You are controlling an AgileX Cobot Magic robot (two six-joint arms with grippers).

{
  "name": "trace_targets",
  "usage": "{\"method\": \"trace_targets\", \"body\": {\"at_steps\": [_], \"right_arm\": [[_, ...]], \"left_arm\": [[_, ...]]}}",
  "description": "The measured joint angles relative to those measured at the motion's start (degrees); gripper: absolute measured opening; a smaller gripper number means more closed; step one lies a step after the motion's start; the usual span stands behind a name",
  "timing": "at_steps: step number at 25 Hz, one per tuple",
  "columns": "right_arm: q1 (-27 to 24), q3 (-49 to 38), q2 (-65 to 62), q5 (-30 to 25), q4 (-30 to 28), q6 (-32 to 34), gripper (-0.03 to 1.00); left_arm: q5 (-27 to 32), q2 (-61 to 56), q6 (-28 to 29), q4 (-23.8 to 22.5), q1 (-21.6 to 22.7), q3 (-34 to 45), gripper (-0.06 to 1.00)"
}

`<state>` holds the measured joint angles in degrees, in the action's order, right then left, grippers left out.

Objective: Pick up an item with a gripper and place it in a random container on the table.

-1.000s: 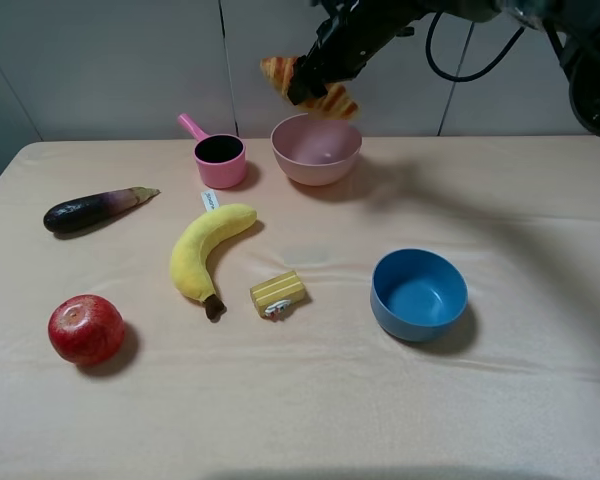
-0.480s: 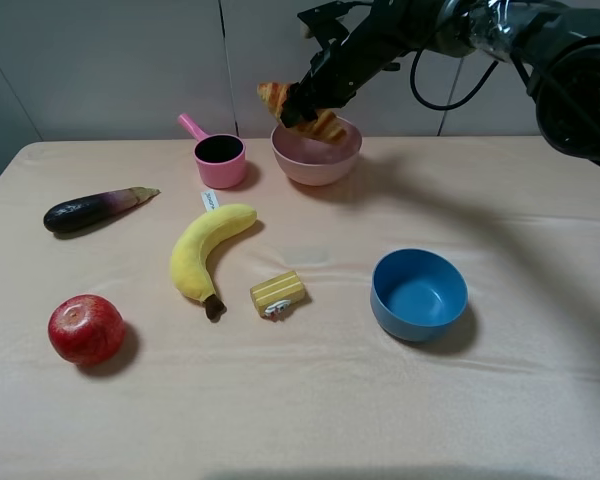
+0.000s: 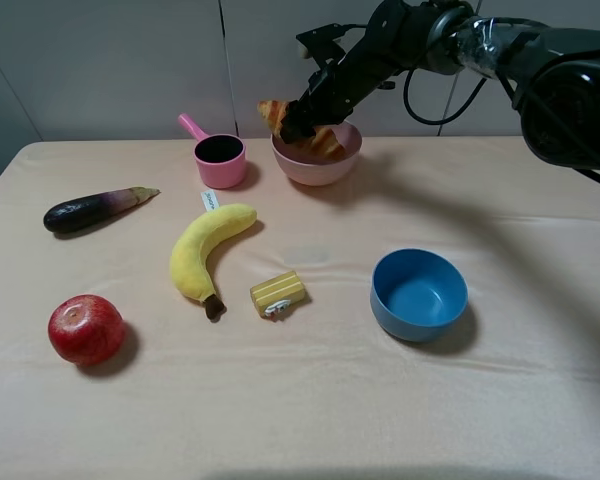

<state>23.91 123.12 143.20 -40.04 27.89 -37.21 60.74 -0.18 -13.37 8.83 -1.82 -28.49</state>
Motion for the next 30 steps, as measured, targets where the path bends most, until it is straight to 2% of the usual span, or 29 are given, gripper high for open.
{"method": "trace_targets", "body": {"at_steps": [16, 17, 21, 30], "right_arm": [[0.0, 0.0, 0.0, 0.0, 0.1, -0.8, 0.48], [0.0, 0.0, 0.0, 0.0, 0.1, -1.4, 0.49], [0.0, 0.0, 0.0, 0.0, 0.1, -3.2, 0.65], [0.0, 0.0, -1.0, -0.6, 0.1, -3.5, 0.69]], "left_arm": [[0.0, 0.0, 0.0, 0.0, 0.0, 0.0, 0.99], [0.0, 0.0, 0.0, 0.0, 0.0, 0.0, 0.99], [0.0, 0.0, 0.0, 0.0, 0.0, 0.0, 0.99], [0.0, 0.0, 0.0, 0.0, 0.0, 0.0, 0.99]]}}
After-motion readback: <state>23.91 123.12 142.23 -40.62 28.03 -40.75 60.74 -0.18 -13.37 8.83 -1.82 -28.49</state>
